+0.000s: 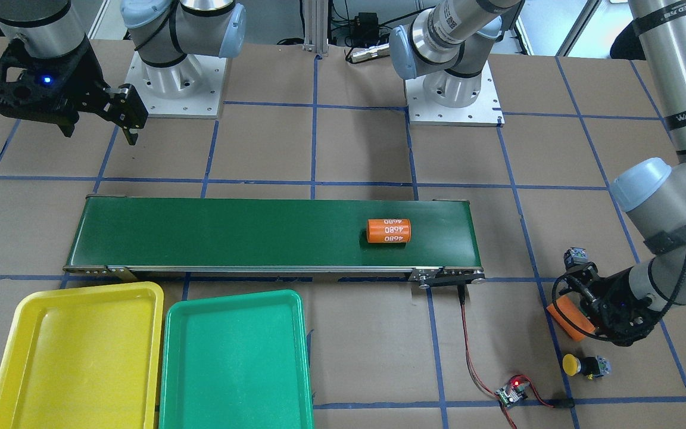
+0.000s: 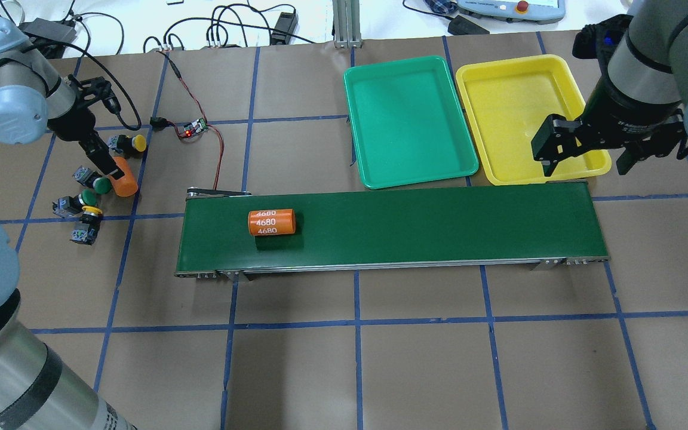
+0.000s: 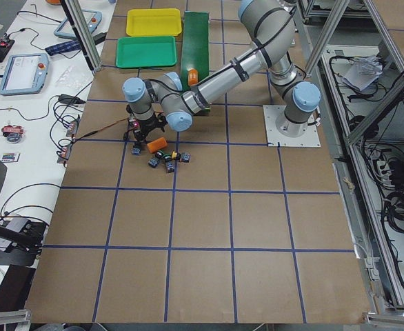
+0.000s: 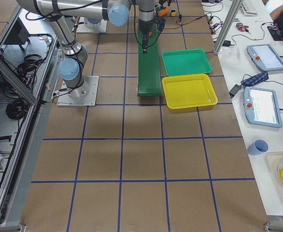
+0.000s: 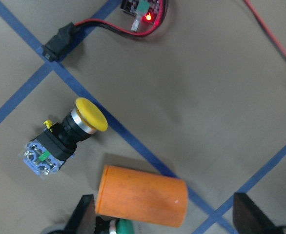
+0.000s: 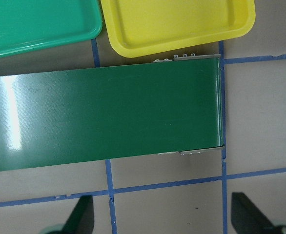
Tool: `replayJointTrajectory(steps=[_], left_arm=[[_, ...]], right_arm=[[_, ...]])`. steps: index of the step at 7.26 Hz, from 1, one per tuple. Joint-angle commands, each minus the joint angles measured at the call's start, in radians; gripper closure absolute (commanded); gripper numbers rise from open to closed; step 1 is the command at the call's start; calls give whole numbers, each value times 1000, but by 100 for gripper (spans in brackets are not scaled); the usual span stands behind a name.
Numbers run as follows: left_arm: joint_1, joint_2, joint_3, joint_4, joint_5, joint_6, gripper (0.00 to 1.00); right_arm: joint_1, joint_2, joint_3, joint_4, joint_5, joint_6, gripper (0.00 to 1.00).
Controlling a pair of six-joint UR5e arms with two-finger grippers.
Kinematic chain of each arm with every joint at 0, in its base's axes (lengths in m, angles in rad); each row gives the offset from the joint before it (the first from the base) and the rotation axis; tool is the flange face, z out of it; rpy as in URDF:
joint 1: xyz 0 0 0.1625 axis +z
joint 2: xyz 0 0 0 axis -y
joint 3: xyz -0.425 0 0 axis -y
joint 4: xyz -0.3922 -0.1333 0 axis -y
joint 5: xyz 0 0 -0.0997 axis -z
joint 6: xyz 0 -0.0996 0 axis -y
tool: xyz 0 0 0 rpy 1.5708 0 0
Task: Sort buttons by color to trays
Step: 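Move the left gripper back to the pile and grasp another orange cylinder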
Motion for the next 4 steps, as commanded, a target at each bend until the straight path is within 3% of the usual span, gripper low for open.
replayJointTrajectory(steps=[1,4], left_arm=[[13,-5,-30,6,3,46,0],[13,-30,-27,119,6,39,0]], right_arm=[[-1,3,-1,-4,7,-2,0],[0,10,0,-2,13,-2,0]])
